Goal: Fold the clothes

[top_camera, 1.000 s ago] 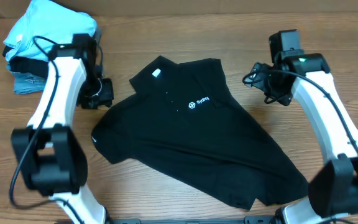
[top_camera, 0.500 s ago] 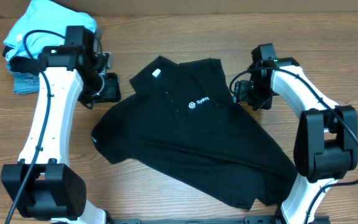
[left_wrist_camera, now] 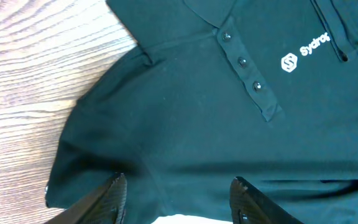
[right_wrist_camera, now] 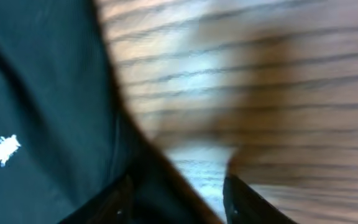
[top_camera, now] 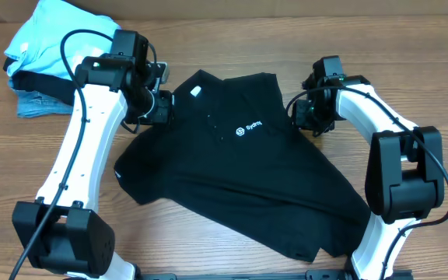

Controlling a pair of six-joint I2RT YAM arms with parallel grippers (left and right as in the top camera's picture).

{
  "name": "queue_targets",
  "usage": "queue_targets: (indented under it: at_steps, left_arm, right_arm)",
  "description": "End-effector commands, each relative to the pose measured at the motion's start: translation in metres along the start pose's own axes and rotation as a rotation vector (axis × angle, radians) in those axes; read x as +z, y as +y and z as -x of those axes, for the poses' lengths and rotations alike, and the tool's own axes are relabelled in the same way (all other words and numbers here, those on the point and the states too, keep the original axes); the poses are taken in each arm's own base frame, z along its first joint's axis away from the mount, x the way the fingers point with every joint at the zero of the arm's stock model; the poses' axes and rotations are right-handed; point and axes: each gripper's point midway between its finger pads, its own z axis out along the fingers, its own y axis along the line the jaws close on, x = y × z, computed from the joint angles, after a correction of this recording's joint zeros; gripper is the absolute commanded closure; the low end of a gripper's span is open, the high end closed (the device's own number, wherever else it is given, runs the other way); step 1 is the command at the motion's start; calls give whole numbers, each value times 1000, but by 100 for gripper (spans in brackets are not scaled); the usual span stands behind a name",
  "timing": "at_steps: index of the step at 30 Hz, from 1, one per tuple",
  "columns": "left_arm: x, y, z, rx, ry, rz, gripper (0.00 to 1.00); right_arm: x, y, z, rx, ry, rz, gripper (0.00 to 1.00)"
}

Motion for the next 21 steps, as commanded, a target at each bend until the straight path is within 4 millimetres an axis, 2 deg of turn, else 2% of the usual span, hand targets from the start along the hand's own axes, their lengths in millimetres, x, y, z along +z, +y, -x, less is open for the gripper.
queue_targets:
  at_steps: [1, 6, 8, 10, 12, 16, 21]
  left_arm:
    - [1, -5, 2, 36, -4, -10, 40]
    - [3, -11, 0, 72, 2, -20, 49]
    - [4, -14, 0, 92, 4, -22, 48]
    - [4, -16, -1, 103, 5, -22, 46]
    - [4, -17, 0, 105, 3, -24, 46]
    - [4, -17, 0, 105, 3, -24, 45]
    - [4, -17, -2, 104, 9, -23, 45]
  right_arm:
    - [1, 22, -4, -96, 30, 135, 46]
    - [-13, 31, 9, -128, -16, 109, 44]
    - [-27, 37, 17, -150, -55, 55, 43]
    - [-38, 49, 22, -192, -92, 26, 41]
    - [-42, 66, 20, -237, -107, 14, 40]
    - [-25, 88, 8, -300, -95, -47, 40]
    - [3, 83, 6, -234, -108, -187, 47]
